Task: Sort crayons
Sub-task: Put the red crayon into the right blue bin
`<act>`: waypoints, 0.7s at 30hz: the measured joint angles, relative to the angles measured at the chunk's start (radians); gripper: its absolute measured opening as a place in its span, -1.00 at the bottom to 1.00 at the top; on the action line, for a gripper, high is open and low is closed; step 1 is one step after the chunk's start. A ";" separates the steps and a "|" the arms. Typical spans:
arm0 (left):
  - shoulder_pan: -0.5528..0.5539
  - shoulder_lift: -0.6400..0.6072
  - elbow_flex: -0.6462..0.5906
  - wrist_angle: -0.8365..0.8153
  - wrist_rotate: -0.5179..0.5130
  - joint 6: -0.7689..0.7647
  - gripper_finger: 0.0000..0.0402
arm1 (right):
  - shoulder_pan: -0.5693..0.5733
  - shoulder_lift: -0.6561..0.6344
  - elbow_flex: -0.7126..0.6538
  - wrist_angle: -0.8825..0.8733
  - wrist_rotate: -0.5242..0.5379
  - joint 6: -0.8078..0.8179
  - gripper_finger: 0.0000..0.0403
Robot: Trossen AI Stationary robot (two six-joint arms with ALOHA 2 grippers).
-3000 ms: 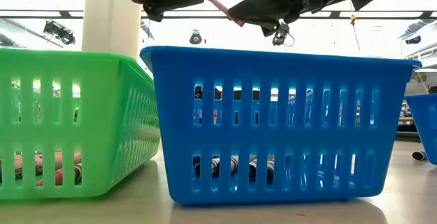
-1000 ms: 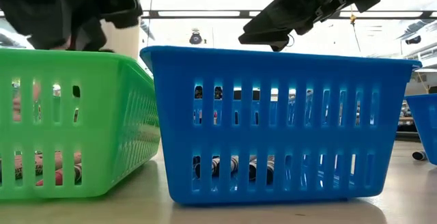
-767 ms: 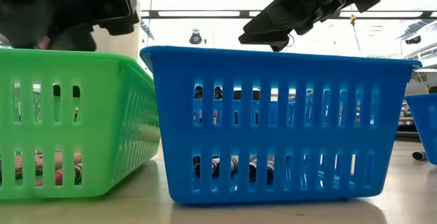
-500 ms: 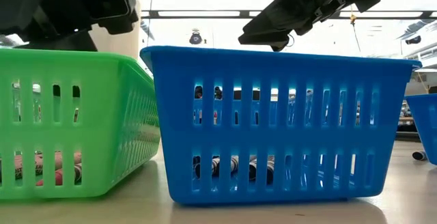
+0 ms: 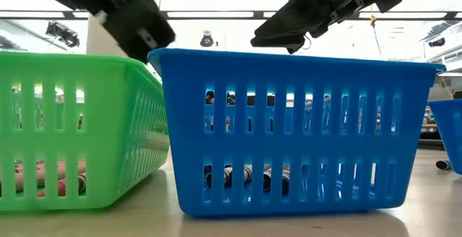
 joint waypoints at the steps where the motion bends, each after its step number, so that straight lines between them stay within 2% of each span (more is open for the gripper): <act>1: 0.011 0.000 0.001 -0.008 -0.014 0.023 -0.14 | 0.000 0.000 0.000 0.005 0.000 0.000 -0.26; 6: 0.062 0.000 0.006 -0.007 -0.147 0.140 -0.14 | 0.000 0.000 -0.011 0.024 0.007 -0.001 -0.26; 12: 0.118 0.006 0.006 -0.006 -0.293 0.273 -0.14 | 0.000 0.001 -0.062 0.023 0.085 -0.020 -0.26; 18: 0.193 0.027 0.007 -0.014 -0.320 0.368 -0.14 | 0.000 0.001 -0.075 0.023 0.104 -0.061 -0.26; 21: 0.239 0.055 0.007 -0.014 -0.287 0.379 -0.14 | -0.003 0.001 -0.075 0.027 0.105 -0.087 -0.26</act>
